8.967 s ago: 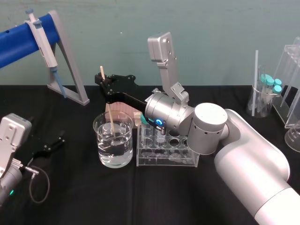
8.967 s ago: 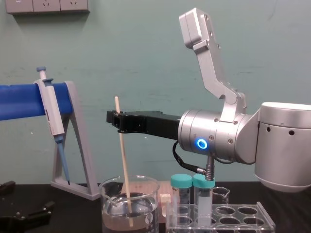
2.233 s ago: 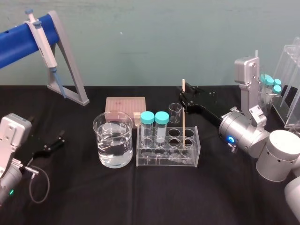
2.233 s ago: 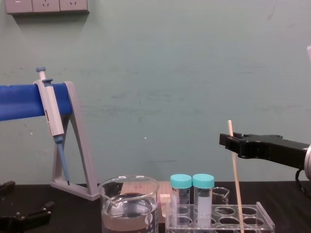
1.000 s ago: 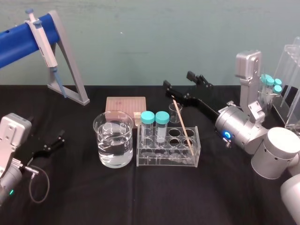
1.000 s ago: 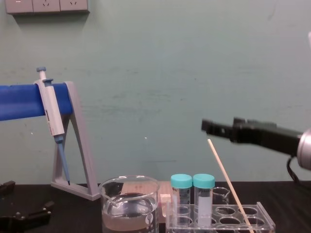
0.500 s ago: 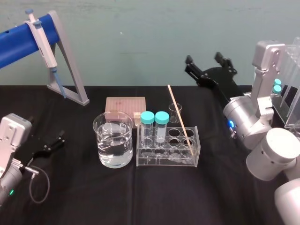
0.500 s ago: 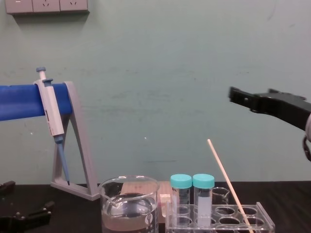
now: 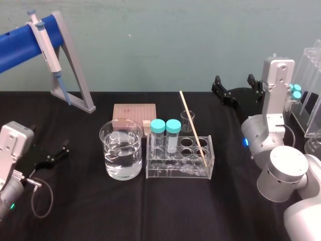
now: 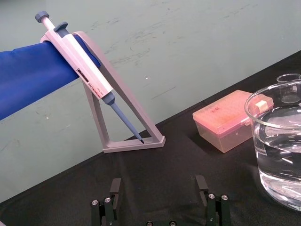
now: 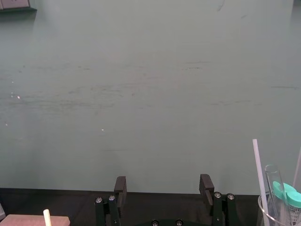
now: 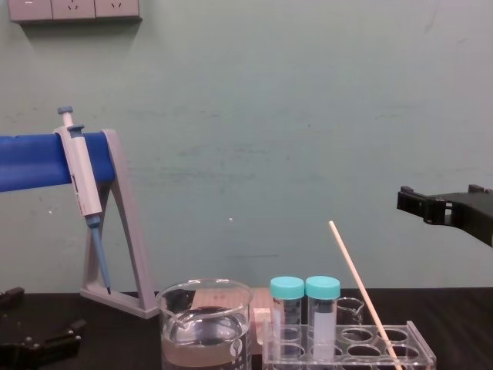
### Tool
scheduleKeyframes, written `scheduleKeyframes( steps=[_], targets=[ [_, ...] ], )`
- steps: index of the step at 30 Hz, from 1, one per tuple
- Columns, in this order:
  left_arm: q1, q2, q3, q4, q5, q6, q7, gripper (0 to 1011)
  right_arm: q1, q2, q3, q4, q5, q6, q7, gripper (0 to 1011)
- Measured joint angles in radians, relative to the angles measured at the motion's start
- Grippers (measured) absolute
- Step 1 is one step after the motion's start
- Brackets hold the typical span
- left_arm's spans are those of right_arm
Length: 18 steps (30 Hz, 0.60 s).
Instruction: Hold the thermometer with one hand and immerse one end into the beaker, then reinsert it into the test tube rack.
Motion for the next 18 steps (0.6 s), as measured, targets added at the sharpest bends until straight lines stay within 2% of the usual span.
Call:
scheduleKeyframes(
  steps=[18],
  targets=[
    [0.0, 0.0, 0.0, 0.0, 0.0, 0.0, 0.0, 1004, 0.002, 0.003, -0.002, -0.003, 0.005, -0.013, 0.006, 1003]
  ],
)
